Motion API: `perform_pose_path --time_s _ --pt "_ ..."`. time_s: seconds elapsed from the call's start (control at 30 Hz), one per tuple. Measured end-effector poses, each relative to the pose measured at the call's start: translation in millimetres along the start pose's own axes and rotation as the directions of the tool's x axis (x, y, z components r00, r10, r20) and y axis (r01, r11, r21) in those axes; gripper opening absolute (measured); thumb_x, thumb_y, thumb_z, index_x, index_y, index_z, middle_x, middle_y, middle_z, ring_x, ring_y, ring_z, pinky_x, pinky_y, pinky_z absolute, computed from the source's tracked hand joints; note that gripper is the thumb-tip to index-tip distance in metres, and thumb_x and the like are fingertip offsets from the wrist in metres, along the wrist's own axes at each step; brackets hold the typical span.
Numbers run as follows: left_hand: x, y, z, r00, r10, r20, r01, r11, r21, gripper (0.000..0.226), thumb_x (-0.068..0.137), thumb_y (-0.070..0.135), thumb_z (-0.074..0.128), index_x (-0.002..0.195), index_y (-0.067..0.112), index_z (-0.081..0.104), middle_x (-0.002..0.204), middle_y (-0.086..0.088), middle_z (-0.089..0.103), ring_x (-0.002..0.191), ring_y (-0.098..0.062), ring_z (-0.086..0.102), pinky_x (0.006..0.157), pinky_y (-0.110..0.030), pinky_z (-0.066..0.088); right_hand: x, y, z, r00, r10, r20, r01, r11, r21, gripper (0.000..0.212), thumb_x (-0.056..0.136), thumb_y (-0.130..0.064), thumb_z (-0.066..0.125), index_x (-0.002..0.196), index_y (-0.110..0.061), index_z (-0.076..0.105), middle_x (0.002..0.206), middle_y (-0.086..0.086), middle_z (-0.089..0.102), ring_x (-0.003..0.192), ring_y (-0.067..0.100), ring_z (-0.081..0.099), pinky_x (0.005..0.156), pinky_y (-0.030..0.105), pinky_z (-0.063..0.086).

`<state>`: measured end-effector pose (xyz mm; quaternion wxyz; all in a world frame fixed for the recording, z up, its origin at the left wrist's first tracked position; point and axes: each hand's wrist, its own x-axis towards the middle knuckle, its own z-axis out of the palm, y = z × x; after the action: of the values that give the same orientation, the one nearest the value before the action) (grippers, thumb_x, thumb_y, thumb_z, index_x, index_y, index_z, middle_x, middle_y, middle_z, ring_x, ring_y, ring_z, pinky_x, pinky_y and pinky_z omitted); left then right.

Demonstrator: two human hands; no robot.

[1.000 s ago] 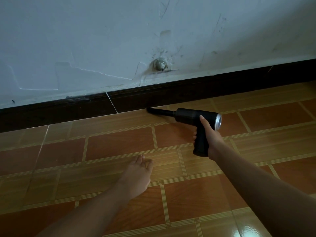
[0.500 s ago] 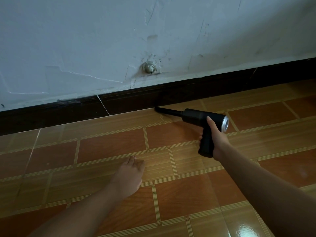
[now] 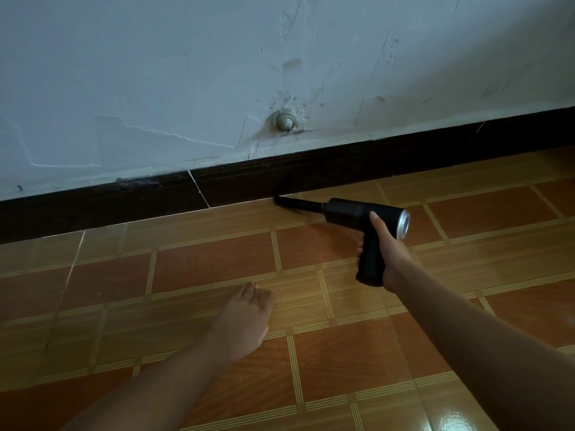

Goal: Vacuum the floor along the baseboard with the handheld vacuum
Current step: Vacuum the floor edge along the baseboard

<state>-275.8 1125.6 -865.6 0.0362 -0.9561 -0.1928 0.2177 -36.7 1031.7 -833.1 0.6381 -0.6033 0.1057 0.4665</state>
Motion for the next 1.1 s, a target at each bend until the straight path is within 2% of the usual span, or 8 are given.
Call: perform_pose_path --time_s 0.03,0.1,0.3,0.43,0.63,0.8,1.1 --pt "0.3 -0.7 1.2 1.0 -0.001 0.011 0.002 1.0 -0.008 0.06 0.095 0.025 0.044 0.146 0.004 0.021 0.148 -0.024 0.029 0.14 -0.032 0.024 0.116 -0.038 0.015 0.6 1.3 3.1 1.0 0.001 0.002 -0.001 1.0 -0.005 0.041 0.081 -0.044 0.067 0.097 -0.007 0.06 0.067 0.004 0.059 0.054 0.014 0.055 0.055 0.028 0.049" --pt "0.9 -1.5 4.0 1.0 0.0 -0.011 0.0 1.0 0.0 0.06 0.096 0.024 0.041 0.147 0.004 0.018 0.15 -0.023 0.026 0.141 -0.031 0.021 0.117 -0.037 0.011 1.6 4.5 9.8 1.0 0.002 0.01 -0.001 1.0 -0.017 0.041 0.081 -0.044 0.067 0.097 -0.007 0.06 0.066 0.004 0.059 0.054 0.014 0.055 0.056 0.028 0.049" --pt "-0.2 -4.8 5.0 1.0 0.007 -0.009 -0.007 0.999 -0.04 0.057 0.096 0.024 0.041 0.145 0.002 0.019 0.151 -0.023 0.024 0.142 -0.03 0.018 0.117 -0.037 0.009 5.6 16.1 31.5 0.999 0.025 0.04 -0.023 0.998 -0.05 0.049 0.081 -0.046 0.067 0.107 -0.005 0.059 0.067 0.005 0.06 0.055 0.014 0.056 0.055 0.028 0.049" --pt "-1.0 -7.1 5.1 1.0 0.019 0.016 -0.018 0.997 -0.072 0.059 0.098 0.026 0.039 0.147 0.004 0.013 0.153 -0.022 0.018 0.143 -0.03 0.013 0.118 -0.038 0.008 8.3 23.5 45.6 0.998 0.033 0.057 -0.029 0.996 -0.084 0.053 0.08 -0.047 0.067 0.111 -0.005 0.058 0.069 0.005 0.06 0.056 0.015 0.057 0.054 0.029 0.05" --pt "-2.0 -8.6 4.6 0.999 0.032 0.02 -0.03 0.994 -0.106 0.06 0.099 0.026 0.037 0.148 0.004 0.01 0.154 -0.023 0.014 0.144 -0.031 0.01 0.117 -0.038 0.005 10.2 32.5 65.4 0.995 0.036 0.09 -0.026 0.994 -0.109 0.053 0.08 -0.046 0.067 0.11 -0.003 0.06 0.069 0.006 0.061 0.058 0.017 0.058 0.06 0.03 0.05" --pt "-2.1 -10.1 5.4 0.999 0.034 0.01 -0.032 0.993 -0.117 0.06 0.099 0.026 0.037 0.148 0.005 0.009 0.154 -0.022 0.012 0.144 -0.03 0.008 0.116 -0.037 0.005 9.6 36.8 74.4 0.993 0.04 0.115 -0.025 0.991 -0.129 0.053 0.081 -0.046 0.067 0.111 -0.003 0.059 0.067 0.006 0.061 0.055 0.016 0.058 0.055 0.029 0.05" --pt "-0.5 -9.7 5.6 0.999 0.026 0.023 -0.024 0.996 -0.087 0.059 0.099 0.027 0.035 0.148 0.004 0.01 0.154 -0.022 0.013 0.144 -0.03 0.009 0.117 -0.037 0.006 10.1 27.0 63.1 0.995 0.015 0.103 -0.002 0.992 -0.126 0.053 0.081 -0.045 0.067 0.112 -0.003 0.059 0.067 0.006 0.06 0.055 0.016 0.057 0.057 0.03 0.049"
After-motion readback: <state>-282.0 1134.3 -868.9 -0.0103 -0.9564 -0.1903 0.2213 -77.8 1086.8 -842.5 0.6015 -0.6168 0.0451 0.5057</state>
